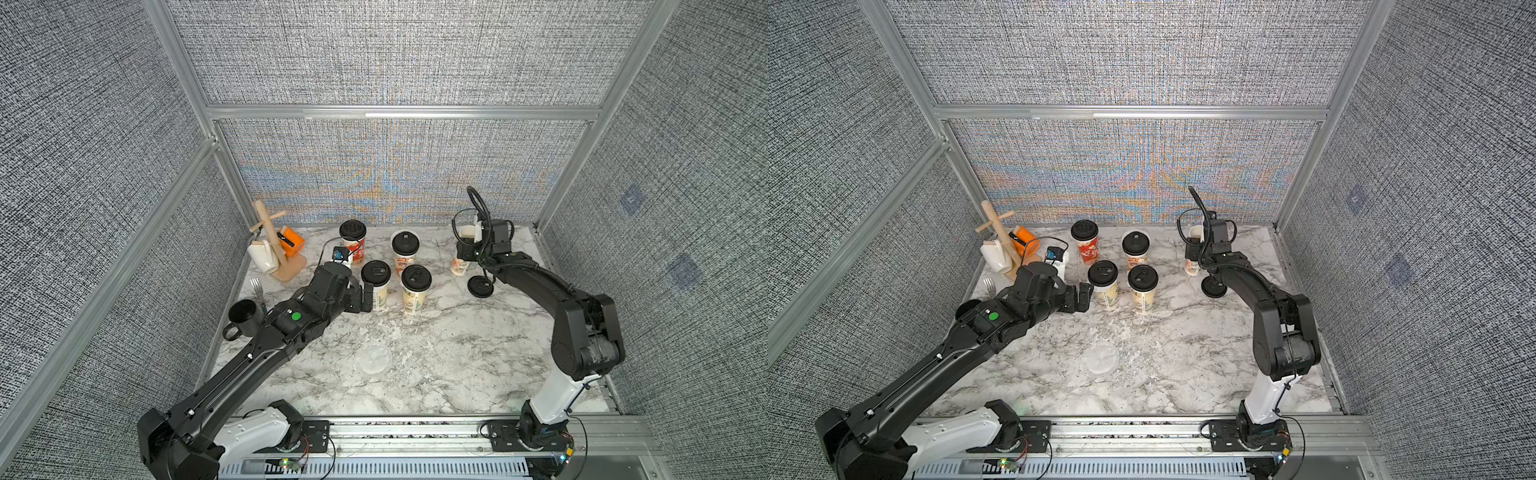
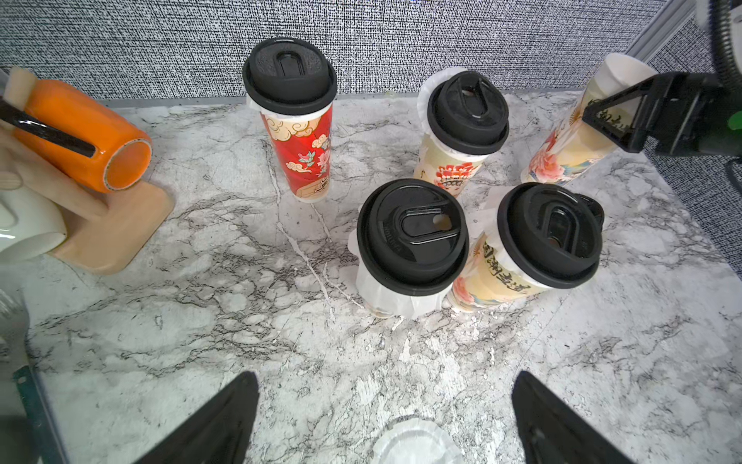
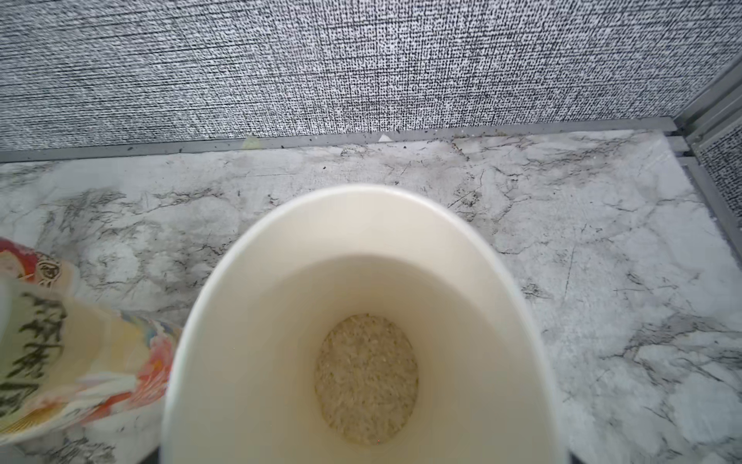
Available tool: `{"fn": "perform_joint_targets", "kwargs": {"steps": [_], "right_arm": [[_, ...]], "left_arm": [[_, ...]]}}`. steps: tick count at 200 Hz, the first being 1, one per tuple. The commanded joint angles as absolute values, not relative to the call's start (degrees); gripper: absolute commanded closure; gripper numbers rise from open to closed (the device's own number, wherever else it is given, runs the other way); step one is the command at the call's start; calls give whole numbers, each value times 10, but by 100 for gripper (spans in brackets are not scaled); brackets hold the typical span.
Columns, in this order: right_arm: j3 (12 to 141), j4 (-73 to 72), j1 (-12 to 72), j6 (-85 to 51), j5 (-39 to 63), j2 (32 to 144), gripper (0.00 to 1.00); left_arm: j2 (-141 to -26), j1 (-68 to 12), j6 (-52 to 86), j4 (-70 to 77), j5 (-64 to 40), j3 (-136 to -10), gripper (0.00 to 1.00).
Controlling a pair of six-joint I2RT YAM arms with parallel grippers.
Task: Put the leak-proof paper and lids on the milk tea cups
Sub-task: Pick up the cup at the center of the board, then place the cup at the center of the board.
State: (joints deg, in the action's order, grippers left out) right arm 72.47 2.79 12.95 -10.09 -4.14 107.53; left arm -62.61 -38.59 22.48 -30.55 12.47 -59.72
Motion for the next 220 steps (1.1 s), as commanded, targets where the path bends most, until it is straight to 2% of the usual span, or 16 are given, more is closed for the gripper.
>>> {"fn": "perform_joint_targets", "kwargs": {"steps": [1,43,77,112,138,176,220], "right_arm": [[693,-11,145,-96,-46,1034,22],[540,-28,213,-135,-93,879,22],[402,-22,300,-195,-151,744,22],[315,-18,394,-261,-215,648,22],[285,-20,438,-284,-240,628,22],[285,-2,483,-292,-277,662,20],[293,17,514,-299,-295,669,8]], "left_arm": [[-620,-385,219,-310,130,-594,0],[-607,-385,220,-311,118,-581,0],[-600,-385,228,-315,96,-573,0],[-590,-385,233,-317,85,-561,0],[-583,-385,239,-322,82,-553,0],[-589,-385,258,-345,64,-548,0],[-603,-385,275,-397,45,-561,0]]}}
